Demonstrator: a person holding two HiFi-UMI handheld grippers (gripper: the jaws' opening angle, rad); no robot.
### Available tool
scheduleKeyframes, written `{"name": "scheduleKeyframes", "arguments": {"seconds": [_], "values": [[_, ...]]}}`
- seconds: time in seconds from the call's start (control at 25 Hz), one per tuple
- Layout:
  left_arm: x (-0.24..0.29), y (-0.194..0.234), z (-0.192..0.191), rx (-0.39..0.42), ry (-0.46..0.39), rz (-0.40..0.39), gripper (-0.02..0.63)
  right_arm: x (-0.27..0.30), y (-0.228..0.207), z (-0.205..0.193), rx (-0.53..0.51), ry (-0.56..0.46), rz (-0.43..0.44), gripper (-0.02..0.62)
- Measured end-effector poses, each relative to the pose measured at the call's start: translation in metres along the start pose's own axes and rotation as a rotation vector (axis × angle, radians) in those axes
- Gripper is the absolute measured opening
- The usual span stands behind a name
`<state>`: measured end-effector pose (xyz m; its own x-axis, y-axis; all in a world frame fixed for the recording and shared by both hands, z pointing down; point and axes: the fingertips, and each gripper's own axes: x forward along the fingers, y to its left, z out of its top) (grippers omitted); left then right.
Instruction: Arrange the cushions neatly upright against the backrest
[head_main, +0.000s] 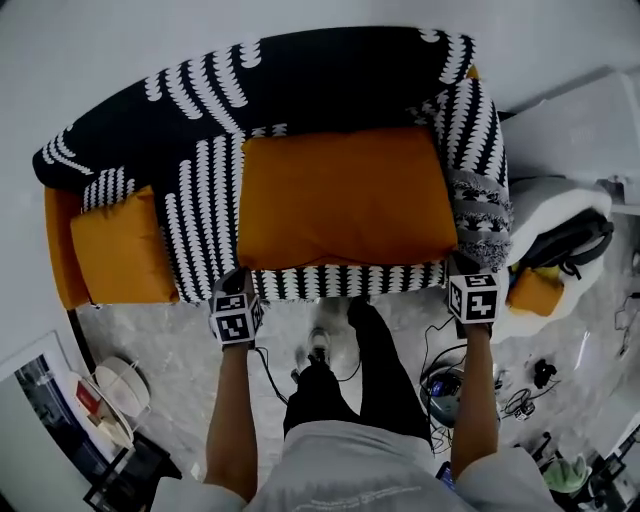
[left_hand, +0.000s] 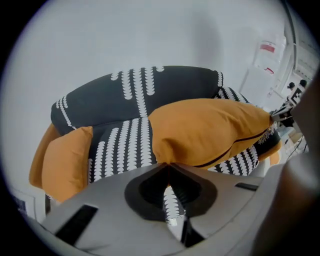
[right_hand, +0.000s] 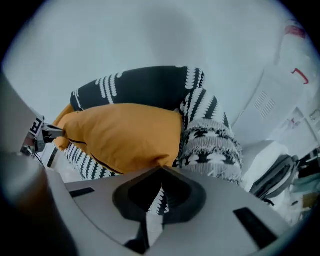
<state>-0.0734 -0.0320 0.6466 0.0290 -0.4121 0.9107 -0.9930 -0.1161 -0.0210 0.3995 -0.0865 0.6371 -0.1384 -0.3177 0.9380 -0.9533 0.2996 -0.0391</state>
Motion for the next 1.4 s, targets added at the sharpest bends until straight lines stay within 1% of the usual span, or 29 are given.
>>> {"name": "scheduleKeyframes", "arguments": {"seconds": [0.16,0.36,0.48,0.56,0.64,0.76,0.88,1.12,1.2,1.28,1.4], "values": [[-0.015,0.003,0.034,-0.014,-0.014,0.048,0.034,-0.018,-0.005,0.044,0.009,-0.013,0.043,0.009],[-0.030,0.009,0.083,-0.029,-0.053,0.087,0.032,-0.031,-0.007,0.087,-0.029,-0.029,0.093,0.009],[-0.039,0.015,0.111,-0.049,-0.092,0.104,0.031,-0.042,-0.004,0.115,-0.013,-0.057,0.154,0.009],[-0.046,0.021,0.129,-0.054,-0.122,0.117,0.029,-0.050,-0.001,0.131,-0.023,-0.069,0.168,0.009],[-0.050,0.025,0.147,-0.050,-0.145,0.121,0.028,-0.057,-0.001,0.144,-0.031,-0.082,0.165,0.009],[-0.054,0.030,0.172,-0.049,-0.178,0.104,0.026,-0.065,0.000,0.166,-0.018,-0.096,0.167,0.009],[-0.056,0.035,0.190,-0.034,-0.185,0.092,0.026,-0.064,-0.001,0.186,-0.015,-0.095,0.166,0.009],[-0.041,0.046,0.239,0.003,-0.216,0.064,0.026,-0.055,-0.014,0.243,-0.027,-0.143,0.098,0.009],[-0.034,0.049,0.252,0.012,-0.221,0.059,0.026,-0.050,-0.018,0.259,-0.005,-0.160,0.077,0.009],[-0.028,0.053,0.265,0.019,-0.226,0.055,0.026,-0.045,-0.027,0.271,0.043,-0.181,0.058,0.009],[-0.018,0.063,0.286,0.001,-0.243,0.047,0.025,-0.041,-0.039,0.291,0.100,-0.216,0.038,0.009]]}}
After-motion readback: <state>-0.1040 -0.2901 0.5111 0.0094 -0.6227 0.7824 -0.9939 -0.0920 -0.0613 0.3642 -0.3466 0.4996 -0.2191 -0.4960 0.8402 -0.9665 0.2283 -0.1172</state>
